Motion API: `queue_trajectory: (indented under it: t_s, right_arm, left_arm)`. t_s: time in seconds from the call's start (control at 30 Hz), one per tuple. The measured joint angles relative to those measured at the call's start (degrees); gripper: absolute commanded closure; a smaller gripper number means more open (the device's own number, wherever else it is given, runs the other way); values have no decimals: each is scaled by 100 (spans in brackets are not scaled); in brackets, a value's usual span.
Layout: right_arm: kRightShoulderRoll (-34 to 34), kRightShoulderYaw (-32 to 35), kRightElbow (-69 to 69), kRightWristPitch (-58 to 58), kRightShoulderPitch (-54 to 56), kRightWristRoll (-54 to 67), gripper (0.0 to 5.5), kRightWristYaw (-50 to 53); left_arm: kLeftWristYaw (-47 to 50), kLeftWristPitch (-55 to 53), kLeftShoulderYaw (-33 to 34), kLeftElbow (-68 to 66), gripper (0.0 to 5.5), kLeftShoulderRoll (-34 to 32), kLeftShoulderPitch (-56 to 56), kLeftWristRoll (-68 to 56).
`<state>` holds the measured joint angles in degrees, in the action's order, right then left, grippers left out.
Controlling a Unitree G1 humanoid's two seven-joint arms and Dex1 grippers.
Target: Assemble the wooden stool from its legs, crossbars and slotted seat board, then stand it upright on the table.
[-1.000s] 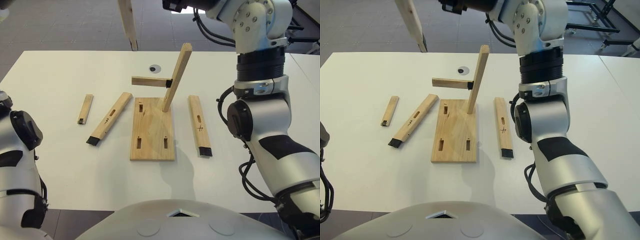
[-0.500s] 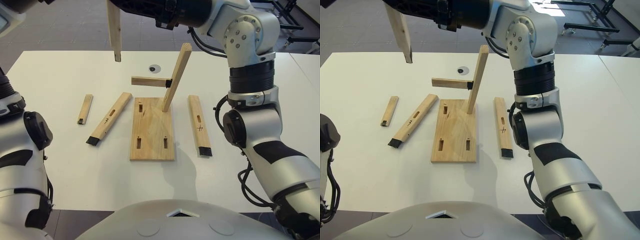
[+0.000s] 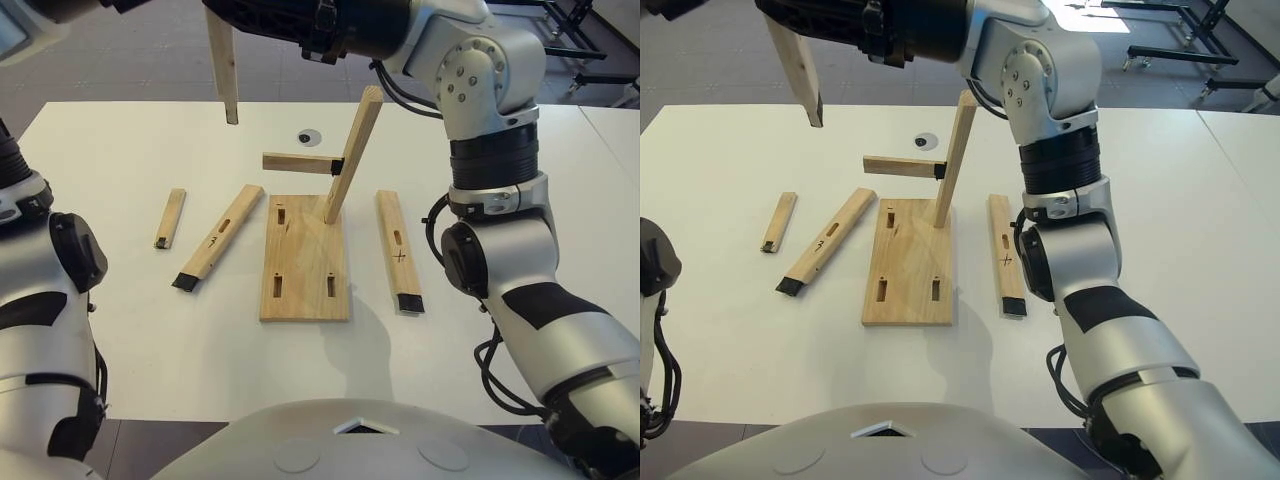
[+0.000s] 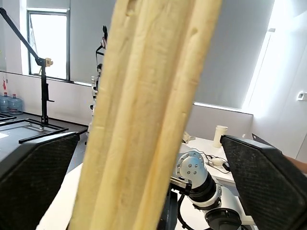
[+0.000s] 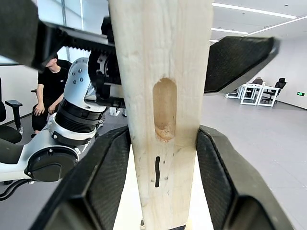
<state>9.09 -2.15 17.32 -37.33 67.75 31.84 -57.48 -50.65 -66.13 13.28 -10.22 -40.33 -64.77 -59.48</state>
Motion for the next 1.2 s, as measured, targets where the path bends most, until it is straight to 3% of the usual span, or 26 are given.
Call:
queue_trajectory:
  t_s: [0.57,1.2]
  right_arm:
    - [123,-367,-419,233,-422,-260,341,-35]
    - [9,-397,-441,122,-449,-195,342,-32]
  left_arm:
    - [-1463,-635,-864,-825,10,-741,-888,684]
    - [-1608,-600,-889,-425,279,-673,-506,1092]
